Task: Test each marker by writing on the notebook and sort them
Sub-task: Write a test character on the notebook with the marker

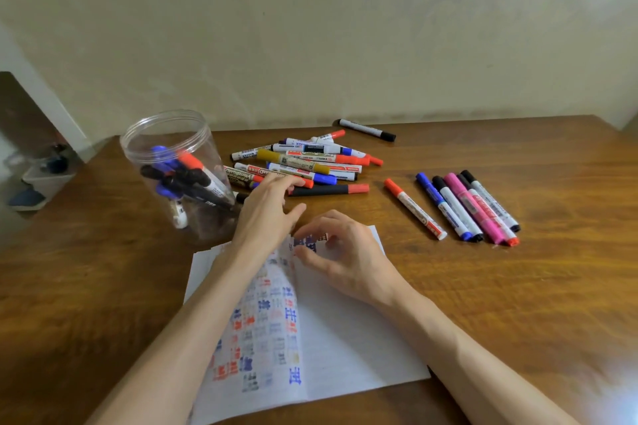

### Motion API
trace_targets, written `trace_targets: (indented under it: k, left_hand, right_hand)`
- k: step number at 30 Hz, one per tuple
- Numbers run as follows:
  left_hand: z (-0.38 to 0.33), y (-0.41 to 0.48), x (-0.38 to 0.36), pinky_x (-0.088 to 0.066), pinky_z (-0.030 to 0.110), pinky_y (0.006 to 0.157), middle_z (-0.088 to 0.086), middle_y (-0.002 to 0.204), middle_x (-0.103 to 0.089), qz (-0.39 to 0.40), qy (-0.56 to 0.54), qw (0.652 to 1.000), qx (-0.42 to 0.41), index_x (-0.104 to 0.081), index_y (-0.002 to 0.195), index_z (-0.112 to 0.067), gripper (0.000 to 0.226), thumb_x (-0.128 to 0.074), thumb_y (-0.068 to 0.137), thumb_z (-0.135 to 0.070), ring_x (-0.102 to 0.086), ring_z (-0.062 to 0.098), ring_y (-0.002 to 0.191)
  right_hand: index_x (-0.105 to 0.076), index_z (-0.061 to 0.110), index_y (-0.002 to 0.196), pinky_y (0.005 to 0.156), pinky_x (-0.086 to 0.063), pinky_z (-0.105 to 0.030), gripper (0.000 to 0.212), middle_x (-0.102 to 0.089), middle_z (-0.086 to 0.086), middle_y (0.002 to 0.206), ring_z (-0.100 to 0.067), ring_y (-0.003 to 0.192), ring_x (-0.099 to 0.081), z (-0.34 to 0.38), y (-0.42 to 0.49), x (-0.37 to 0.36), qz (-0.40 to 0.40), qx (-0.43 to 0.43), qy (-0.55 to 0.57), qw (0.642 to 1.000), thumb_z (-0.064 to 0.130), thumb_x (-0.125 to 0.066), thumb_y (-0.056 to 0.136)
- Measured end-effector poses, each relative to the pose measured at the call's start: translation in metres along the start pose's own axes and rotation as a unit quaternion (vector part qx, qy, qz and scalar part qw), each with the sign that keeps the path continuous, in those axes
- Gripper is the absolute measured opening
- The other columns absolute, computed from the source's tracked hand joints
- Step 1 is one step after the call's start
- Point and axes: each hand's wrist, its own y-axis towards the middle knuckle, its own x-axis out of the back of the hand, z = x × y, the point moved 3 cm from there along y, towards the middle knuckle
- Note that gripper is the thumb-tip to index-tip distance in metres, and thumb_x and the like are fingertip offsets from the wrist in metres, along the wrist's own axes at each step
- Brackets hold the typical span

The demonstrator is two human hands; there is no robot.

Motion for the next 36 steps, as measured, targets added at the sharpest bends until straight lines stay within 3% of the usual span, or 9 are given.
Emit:
trace_targets:
  k: [4,7,11,15,18,22,30,34,36]
  left_hand:
    - [-0.005,0.012,-0.009,-0.046,0.031,0.088,0.000,0.139,-0.046,0.019,0.054,0.998,-0.003,-0.059,0.131,-0.035,0.039,-0.070,0.095,-0.042,-0.050,0.021,0.127]
    - [-0.007,0.013,-0.017,-0.044,0.030,0.087,0.001,0.138,-0.043,0.036,0.076,0.996,0.002,-0.059,0.127,-0.032,0.037,-0.067,0.095,-0.048,-0.048,0.021,0.127]
    - [-0.012,0.011,-0.018,-0.047,0.029,0.083,0.002,0.136,-0.046,-0.023,0.055,0.998,-0.009,-0.057,0.124,-0.029,0.034,-0.070,0.094,-0.040,-0.055,0.021,0.122]
    - [-0.015,0.014,-0.021,-0.048,0.033,0.091,0.002,0.136,-0.044,-0.006,0.087,0.995,-0.041,-0.054,0.138,-0.034,0.045,-0.069,0.096,-0.039,-0.048,0.022,0.127]
    - [-0.022,0.016,-0.026,-0.047,0.035,0.093,0.002,0.131,-0.042,0.029,0.091,0.993,-0.065,-0.054,0.141,-0.036,0.046,-0.066,0.097,-0.034,-0.047,0.022,0.123]
    - [-0.029,0.018,-0.025,-0.040,0.029,0.082,-0.003,0.115,-0.048,0.009,0.082,0.993,-0.083,-0.065,0.120,-0.033,0.025,-0.068,0.096,-0.037,-0.053,0.019,0.110]
    - [-0.037,-0.008,-0.003,-0.043,0.024,0.082,-0.006,0.113,-0.056,-0.053,0.033,0.989,-0.132,-0.069,0.114,-0.021,0.028,-0.074,0.092,-0.038,-0.053,0.012,0.107]
    - [-0.042,-0.025,0.007,-0.058,0.027,0.081,-0.015,0.103,-0.073,0.000,-0.042,0.996,-0.075,-0.070,0.114,-0.026,0.025,-0.071,0.094,-0.041,-0.068,0.003,0.093]
    - [-0.041,-0.031,0.009,-0.059,0.020,0.077,-0.016,0.095,-0.075,0.039,-0.112,0.992,-0.042,-0.073,0.110,-0.027,0.022,-0.067,0.096,-0.044,-0.071,0.001,0.089]
  right_hand:
    - [-0.077,0.028,0.111,0.077,-0.050,-0.013,0.017,-0.066,0.014,0.109,-0.001,0.097,-0.063,-0.003,0.001,0.005,-0.030,-0.014,-0.005,0.999,0.032,-0.076,0.094]
    - [-0.076,0.030,0.107,0.078,-0.053,-0.018,0.013,-0.068,0.014,0.104,-0.002,0.094,-0.064,-0.009,0.000,0.010,-0.063,-0.017,-0.003,0.998,0.030,-0.075,0.094]
    - [-0.077,0.024,0.104,0.076,-0.053,-0.014,0.010,-0.069,0.014,0.100,0.000,0.093,-0.064,-0.013,0.001,0.016,-0.102,-0.024,-0.010,0.994,0.025,-0.075,0.094]
    - [-0.077,0.023,0.103,0.074,-0.050,-0.011,0.009,-0.070,0.012,0.098,0.002,0.093,-0.064,-0.015,0.001,0.019,-0.123,-0.030,-0.003,0.992,0.022,-0.076,0.094]
    - [-0.073,0.031,0.096,0.074,-0.048,-0.009,0.015,-0.070,0.013,0.095,0.002,0.091,-0.064,-0.012,0.000,0.020,-0.132,-0.022,0.010,0.991,0.016,-0.076,0.092]
    - [-0.077,0.026,0.098,0.072,-0.050,-0.013,0.014,-0.070,0.013,0.091,-0.004,0.087,-0.065,-0.018,0.001,0.021,-0.162,-0.030,0.010,0.986,0.014,-0.075,0.090]
    - [-0.062,0.030,0.134,0.071,-0.055,-0.018,0.049,-0.065,0.011,0.101,-0.005,0.085,-0.064,-0.021,0.001,0.025,-0.192,-0.035,-0.011,0.981,0.009,-0.075,0.092]
    - [-0.068,0.031,0.130,0.073,-0.057,-0.024,0.043,-0.066,0.008,0.101,-0.005,0.085,-0.064,-0.017,0.000,0.023,-0.187,-0.025,-0.049,0.981,0.011,-0.075,0.092]
    - [-0.070,0.029,0.123,0.073,-0.059,-0.028,0.039,-0.067,0.008,0.099,-0.006,0.085,-0.065,-0.018,-0.001,0.024,-0.192,-0.027,-0.061,0.979,0.010,-0.078,0.090]
